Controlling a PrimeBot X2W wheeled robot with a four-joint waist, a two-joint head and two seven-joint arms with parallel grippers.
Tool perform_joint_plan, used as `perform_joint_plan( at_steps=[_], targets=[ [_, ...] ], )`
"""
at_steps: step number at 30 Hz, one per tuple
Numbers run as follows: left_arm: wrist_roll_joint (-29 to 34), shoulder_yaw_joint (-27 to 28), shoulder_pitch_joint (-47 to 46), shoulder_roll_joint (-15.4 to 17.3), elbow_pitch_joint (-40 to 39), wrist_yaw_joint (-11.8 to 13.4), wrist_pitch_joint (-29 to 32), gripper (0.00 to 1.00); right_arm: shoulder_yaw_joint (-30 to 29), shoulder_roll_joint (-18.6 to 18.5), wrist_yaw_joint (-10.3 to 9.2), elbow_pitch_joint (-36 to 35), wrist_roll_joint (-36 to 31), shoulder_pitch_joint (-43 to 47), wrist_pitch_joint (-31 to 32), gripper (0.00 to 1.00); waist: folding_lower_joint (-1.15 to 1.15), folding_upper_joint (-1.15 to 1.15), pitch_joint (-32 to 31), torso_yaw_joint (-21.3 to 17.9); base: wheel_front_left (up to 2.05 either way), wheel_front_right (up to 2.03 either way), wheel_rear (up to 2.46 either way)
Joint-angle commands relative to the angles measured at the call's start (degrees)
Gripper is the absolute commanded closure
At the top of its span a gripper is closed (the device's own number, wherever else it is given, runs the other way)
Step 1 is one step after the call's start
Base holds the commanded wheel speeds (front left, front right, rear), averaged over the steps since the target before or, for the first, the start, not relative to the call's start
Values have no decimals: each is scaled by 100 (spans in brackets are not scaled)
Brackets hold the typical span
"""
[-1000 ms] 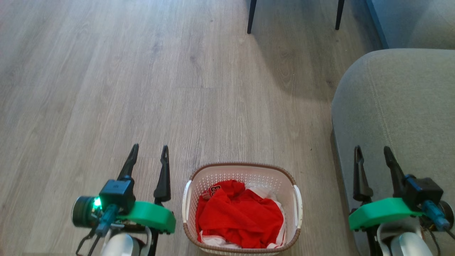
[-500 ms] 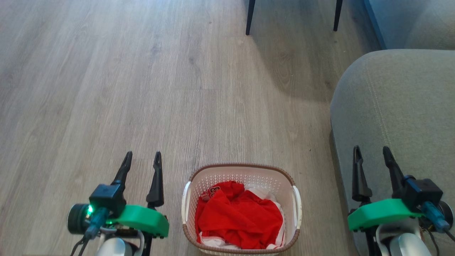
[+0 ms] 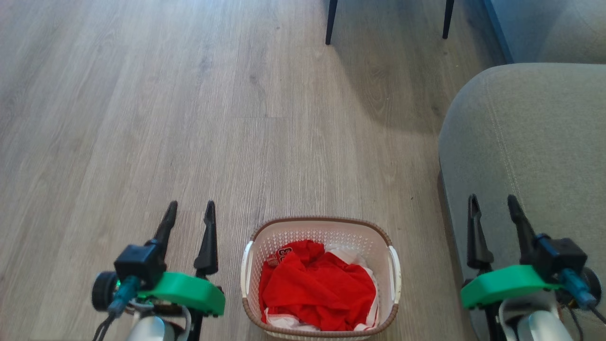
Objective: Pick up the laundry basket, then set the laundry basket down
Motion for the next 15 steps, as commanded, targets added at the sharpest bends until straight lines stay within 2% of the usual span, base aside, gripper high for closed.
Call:
perform_joint_plan(
  at_steps=[1, 5, 15],
  targets=[
    [-1, 0, 0, 0, 0, -2, 0, 100, 1, 0, 0, 3, 1, 0, 0, 100, 0, 0, 1, -1, 0, 0, 0],
    [-49, -19, 104, 3, 292, 0, 24, 100, 12, 12, 0, 315, 51, 50, 17, 100, 0, 0, 3, -7, 0, 0, 0],
    [-721, 88, 50, 39, 314, -54, 154, 100, -13, -29, 3, 371, 741, -15, 148, 100, 0, 0, 8, -52, 0, 0, 0]
  ],
)
